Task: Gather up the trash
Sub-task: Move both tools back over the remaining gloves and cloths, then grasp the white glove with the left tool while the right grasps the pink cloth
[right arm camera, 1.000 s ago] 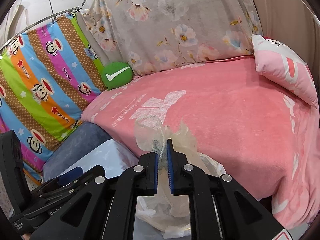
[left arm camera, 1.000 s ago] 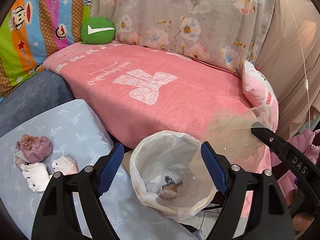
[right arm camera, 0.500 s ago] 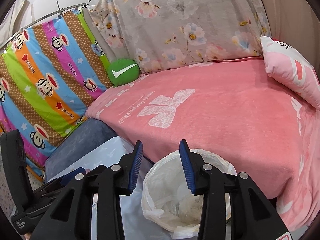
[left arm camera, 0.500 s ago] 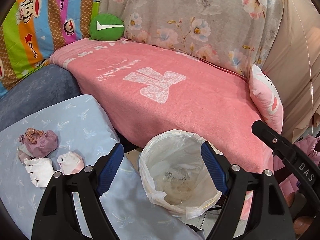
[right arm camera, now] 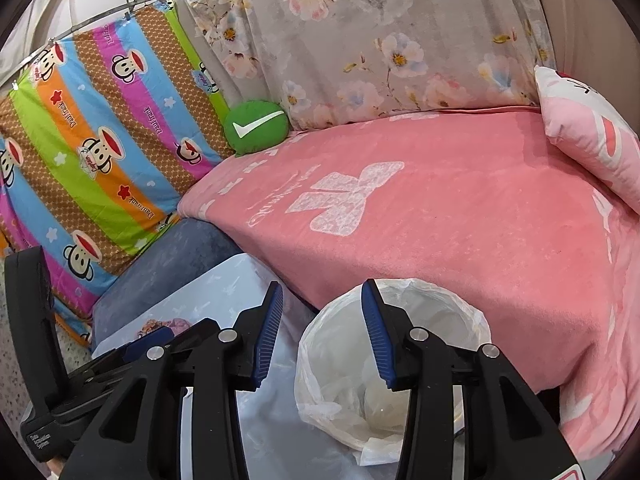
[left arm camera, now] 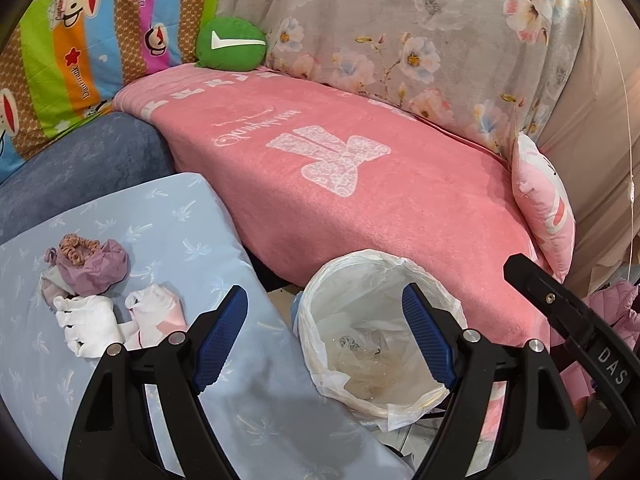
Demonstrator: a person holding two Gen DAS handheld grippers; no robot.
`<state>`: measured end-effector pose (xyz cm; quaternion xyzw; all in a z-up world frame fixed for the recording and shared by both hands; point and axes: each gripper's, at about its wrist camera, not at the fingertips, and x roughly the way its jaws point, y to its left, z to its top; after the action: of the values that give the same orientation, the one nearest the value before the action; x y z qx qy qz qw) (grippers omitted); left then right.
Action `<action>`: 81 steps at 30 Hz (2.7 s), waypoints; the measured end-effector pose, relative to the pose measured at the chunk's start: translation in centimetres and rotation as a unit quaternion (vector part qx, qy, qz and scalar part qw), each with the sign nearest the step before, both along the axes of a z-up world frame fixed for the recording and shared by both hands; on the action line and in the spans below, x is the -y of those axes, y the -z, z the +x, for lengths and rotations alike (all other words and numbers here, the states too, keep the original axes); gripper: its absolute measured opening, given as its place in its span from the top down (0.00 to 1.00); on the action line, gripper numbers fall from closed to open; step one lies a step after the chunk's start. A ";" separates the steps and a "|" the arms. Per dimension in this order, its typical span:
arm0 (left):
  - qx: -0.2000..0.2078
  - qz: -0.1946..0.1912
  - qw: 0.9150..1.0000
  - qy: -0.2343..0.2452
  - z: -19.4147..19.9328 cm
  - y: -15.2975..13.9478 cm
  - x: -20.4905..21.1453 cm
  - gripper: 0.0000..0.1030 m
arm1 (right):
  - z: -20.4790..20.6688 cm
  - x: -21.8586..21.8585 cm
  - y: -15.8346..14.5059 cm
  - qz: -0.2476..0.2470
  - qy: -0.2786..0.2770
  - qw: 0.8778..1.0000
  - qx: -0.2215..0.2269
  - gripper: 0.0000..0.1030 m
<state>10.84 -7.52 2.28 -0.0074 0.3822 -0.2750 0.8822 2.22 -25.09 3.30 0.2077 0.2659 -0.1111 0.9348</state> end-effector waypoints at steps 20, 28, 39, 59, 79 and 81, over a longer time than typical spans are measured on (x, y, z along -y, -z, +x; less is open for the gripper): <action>-0.022 -0.009 0.997 -0.069 1.5 1.8 -6.5 0.18 | 2.3 -5.5 1.8 -0.006 -0.050 0.998 -0.028 0.54; -0.055 -0.012 0.991 -0.120 2.9 4.1 -10.6 0.18 | 3.8 -8.8 3.4 -0.008 -0.081 0.995 -0.049 0.54; -0.093 0.000 0.980 -0.178 4.5 7.7 -16.6 0.18 | 6.6 -13.8 6.7 -0.009 -0.122 0.989 -0.089 0.54; -0.166 -0.023 0.961 -0.220 8.6 12.8 -21.8 0.18 | 14.0 -19.5 13.2 -0.005 -0.170 0.974 -0.152 0.54; -0.193 -0.026 0.962 -0.190 8.9 14.4 -21.6 0.81 | 15.5 -18.7 18.9 0.021 -0.163 0.963 -0.214 0.95; -0.190 -0.027 0.963 -0.191 8.6 14.1 -21.5 0.83 | 15.2 -18.6 18.7 0.020 -0.162 0.964 -0.209 0.98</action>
<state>19.46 14.03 -11.84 -0.1561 0.5270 -0.1055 0.8287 17.37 -6.45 -15.37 0.1529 0.4880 0.0063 0.8594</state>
